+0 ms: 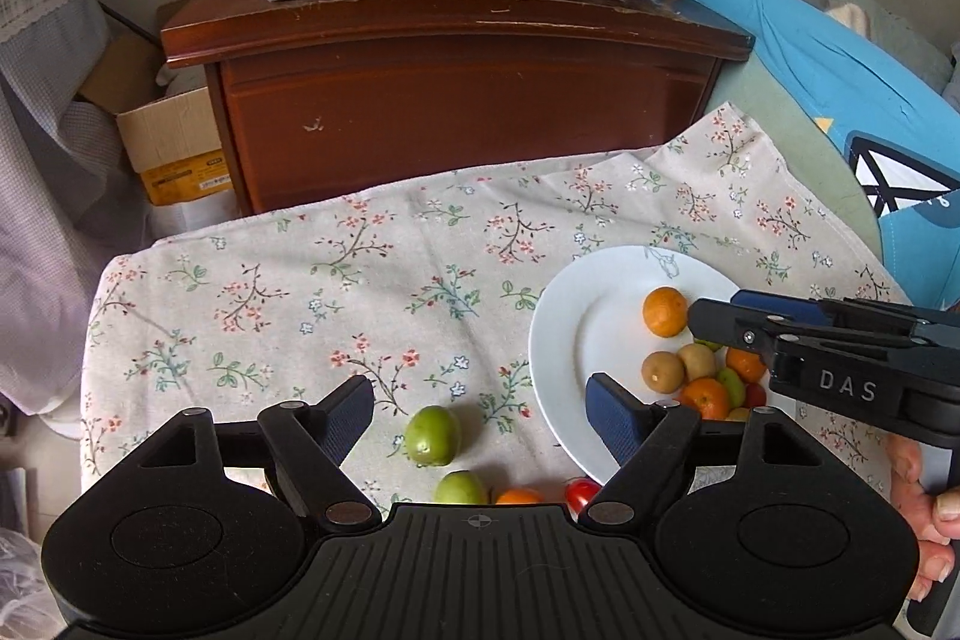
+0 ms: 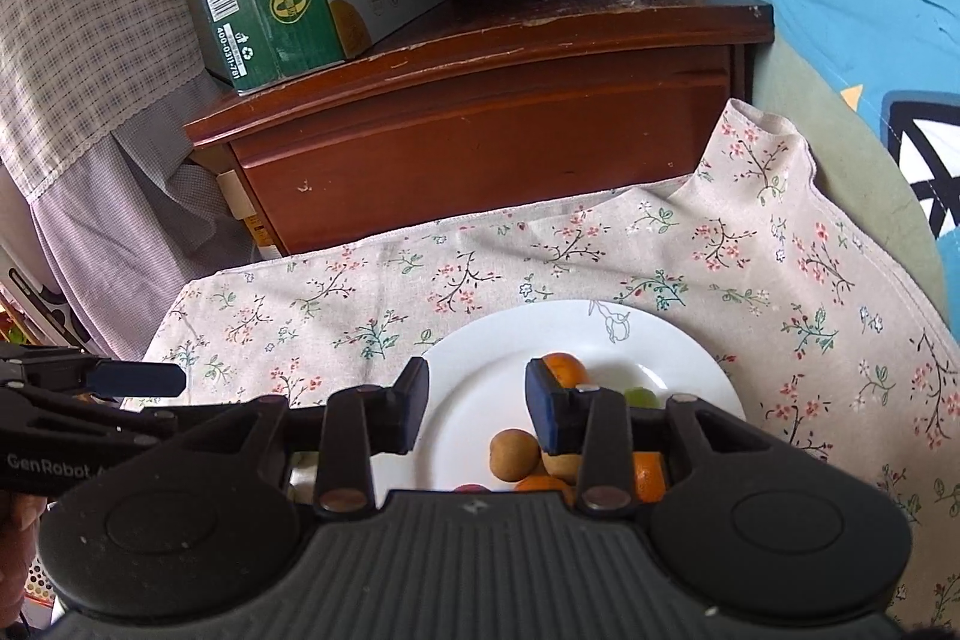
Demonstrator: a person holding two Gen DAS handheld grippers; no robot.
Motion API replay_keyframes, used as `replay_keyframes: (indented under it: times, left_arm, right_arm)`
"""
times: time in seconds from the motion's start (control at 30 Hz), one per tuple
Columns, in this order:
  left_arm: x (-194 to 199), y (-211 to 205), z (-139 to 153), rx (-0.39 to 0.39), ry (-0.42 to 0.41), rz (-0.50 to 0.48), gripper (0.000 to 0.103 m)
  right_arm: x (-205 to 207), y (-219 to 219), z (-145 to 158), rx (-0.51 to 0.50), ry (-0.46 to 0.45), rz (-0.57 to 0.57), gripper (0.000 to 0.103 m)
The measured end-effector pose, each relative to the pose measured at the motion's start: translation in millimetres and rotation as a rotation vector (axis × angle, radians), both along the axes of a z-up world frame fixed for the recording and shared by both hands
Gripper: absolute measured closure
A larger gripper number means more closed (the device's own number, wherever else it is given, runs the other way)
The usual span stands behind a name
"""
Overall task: Organize fruits
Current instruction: 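Move both tools back toward the remaining jujubes and tangerine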
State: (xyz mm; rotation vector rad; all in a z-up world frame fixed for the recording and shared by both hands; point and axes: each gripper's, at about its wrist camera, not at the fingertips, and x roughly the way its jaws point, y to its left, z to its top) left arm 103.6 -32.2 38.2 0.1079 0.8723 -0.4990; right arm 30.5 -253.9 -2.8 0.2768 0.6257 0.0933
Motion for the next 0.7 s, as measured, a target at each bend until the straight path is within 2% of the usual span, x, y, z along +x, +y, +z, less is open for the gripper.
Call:
replay_keyframes:
  times: [0.3,0.57,0.7]
  left_arm:
    - [0,32,7,0.02,-0.016,0.085,0.019]
    - [13,36,-7,0.022,0.049,0.129,0.018]
    - [21,32,-18,0.037,0.083,0.151,0.017]
  right_arm:
    - [-24,32,-3,0.002,0.013,0.108,0.066]
    - [-22,74,-20,-0.044,0.042,0.278,0.066]
    - [-18,84,-29,-0.068,0.058,0.326,0.066]
